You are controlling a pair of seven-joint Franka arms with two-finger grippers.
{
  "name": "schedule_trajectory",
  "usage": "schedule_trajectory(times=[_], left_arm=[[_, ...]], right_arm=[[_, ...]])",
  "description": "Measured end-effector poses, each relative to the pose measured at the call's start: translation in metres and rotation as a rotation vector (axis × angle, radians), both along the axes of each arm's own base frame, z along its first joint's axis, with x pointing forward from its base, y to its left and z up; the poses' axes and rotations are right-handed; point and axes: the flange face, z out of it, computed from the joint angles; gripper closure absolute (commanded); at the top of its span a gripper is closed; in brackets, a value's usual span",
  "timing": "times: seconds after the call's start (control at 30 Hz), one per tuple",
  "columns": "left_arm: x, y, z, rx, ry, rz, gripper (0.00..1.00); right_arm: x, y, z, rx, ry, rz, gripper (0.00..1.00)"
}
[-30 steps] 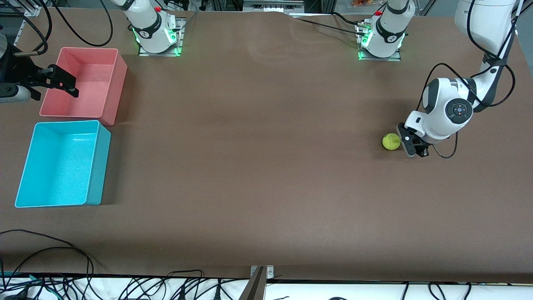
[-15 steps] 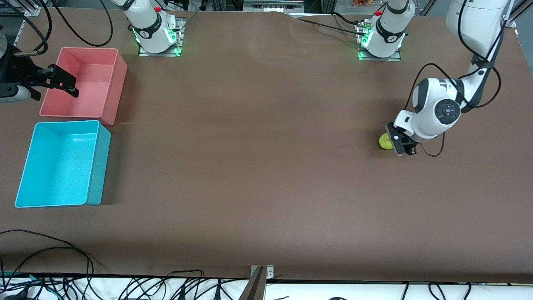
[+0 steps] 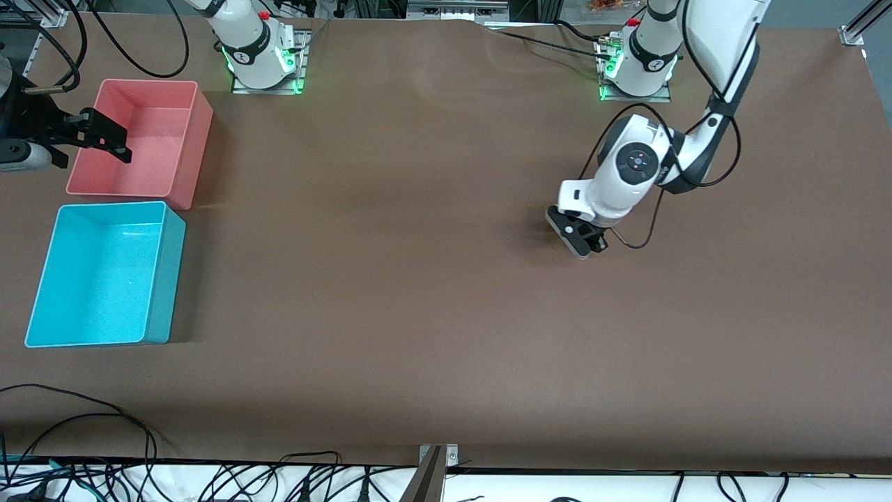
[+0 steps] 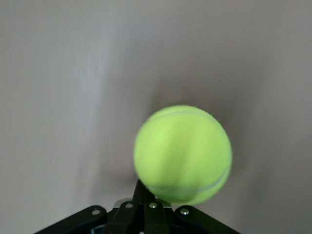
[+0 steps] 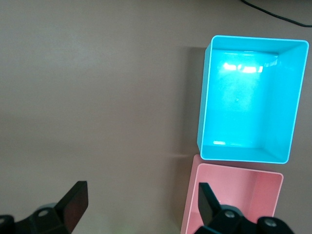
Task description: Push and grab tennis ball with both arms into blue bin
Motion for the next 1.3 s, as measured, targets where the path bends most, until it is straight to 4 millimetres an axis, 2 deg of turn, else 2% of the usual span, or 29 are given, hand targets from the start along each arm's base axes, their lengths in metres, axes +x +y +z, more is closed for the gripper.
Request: schedule_trajectory(times=[0.07, 0.4, 0.6, 0.73, 0.93, 1.14, 1.3], left_arm=[[0.002, -0.001, 0.001, 0.001, 0.001, 0.007, 1.00], [0.009, 0.018, -0.002, 0.006, 0.007, 0.041, 1.00], [0.010, 0.018, 0.000, 0.005, 0.003, 0.041, 1.00], [0.013, 0.021, 0.005, 0.009, 0.004, 0.022, 1.00], [0.021, 0.037, 0.012, 0.011, -0.002, -0.015, 1.00], [0.029, 0.056, 0.020, 0.013, -0.019, -0.059, 1.00], [0.037, 0.071, 0.043, 0.017, -0.057, -0.069, 1.00]], right_arm=[[0.000, 0.000, 0.000, 0.000, 0.000, 0.000, 0.00], [-0.002, 0.000, -0.001, -0.001, 0.016, 0.000, 0.00], [0.000, 0.001, -0.017, -0.004, 0.079, 0.002, 0.00], [0.004, 0.002, -0.034, -0.008, 0.130, 0.004, 0.00], [-0.002, 0.002, -0.066, -0.011, 0.260, 0.020, 0.00], [-0.015, 0.004, -0.115, -0.001, 0.377, 0.024, 0.00], [-0.029, 0.004, -0.158, 0.002, 0.439, 0.026, 0.00]])
